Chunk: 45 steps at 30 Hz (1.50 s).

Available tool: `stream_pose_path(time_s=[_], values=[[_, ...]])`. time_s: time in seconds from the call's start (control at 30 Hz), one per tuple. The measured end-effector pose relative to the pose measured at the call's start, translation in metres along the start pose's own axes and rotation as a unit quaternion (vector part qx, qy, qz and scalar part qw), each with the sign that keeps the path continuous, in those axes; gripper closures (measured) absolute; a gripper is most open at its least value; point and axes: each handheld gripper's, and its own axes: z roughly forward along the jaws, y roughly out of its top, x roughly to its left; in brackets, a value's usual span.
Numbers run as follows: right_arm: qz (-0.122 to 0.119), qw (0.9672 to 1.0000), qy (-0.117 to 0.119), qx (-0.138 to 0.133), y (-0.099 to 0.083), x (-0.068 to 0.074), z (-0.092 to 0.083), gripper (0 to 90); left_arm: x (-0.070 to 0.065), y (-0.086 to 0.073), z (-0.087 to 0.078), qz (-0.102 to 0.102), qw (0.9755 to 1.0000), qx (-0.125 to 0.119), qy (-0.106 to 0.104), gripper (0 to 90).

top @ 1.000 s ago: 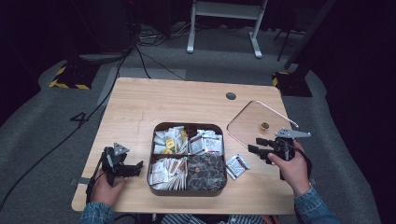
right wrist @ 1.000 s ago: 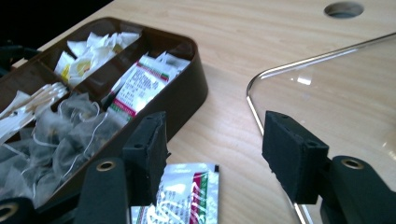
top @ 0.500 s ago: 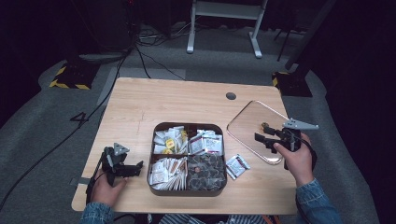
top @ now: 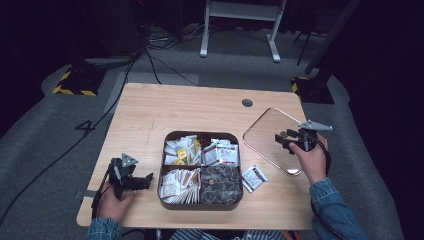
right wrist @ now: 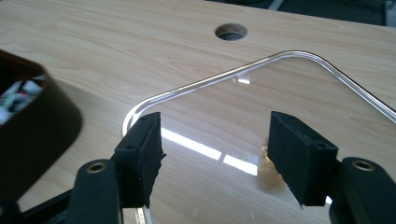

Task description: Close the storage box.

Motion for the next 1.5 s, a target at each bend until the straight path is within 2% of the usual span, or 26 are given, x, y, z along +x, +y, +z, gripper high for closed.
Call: stream_pose_path(time_s=[0.13, 0.3, 0.5, 0.7, 0.83, 0.97, 1.1, 1.5], values=[[-0.002, 0.9993, -0.023, 0.028, 0.0, -0.01, 0.014, 35.9, 0.0, 0.0, 0.0, 0.0, 1.0, 0.0, 0.0, 1.5], [0.005, 0.9976, -0.047, 0.051, -0.005, -0.025, 0.031, 35.1, 0.0, 0.0, 0.0, 0.0, 1.0, 0.0, 0.0, 1.5], [0.01, 0.9966, -0.051, 0.064, -0.013, -0.035, 0.044, 35.0, 0.0, 0.0, 0.0, 0.0, 1.0, 0.0, 0.0, 1.5], [0.011, 0.9965, -0.052, 0.065, -0.021, -0.041, 0.053, 38.8, 0.0, 0.0, 0.0, 0.0, 1.0, 0.0, 0.0, 1.5], [-0.007, 0.9959, -0.056, 0.07, -0.023, -0.041, 0.054, 46.4, 0.0, 0.0, 0.0, 0.0, 1.0, 0.0, 0.0, 1.5], [-0.013, 0.9958, -0.062, 0.065, -0.024, -0.041, 0.054, 51.8, 0.0, 0.0, 0.0, 0.0, 1.0, 0.0, 0.0, 1.5], [-0.014, 0.9967, -0.055, 0.058, -0.025, -0.039, 0.054, 58.0, 0.0, 0.0, 0.0, 0.0, 1.0, 0.0, 0.0, 1.5], [-0.009, 0.9972, -0.053, 0.051, -0.027, -0.04, 0.053, 58.3, 0.0, 0.0, 0.0, 0.0, 1.0, 0.0, 0.0, 1.5]])
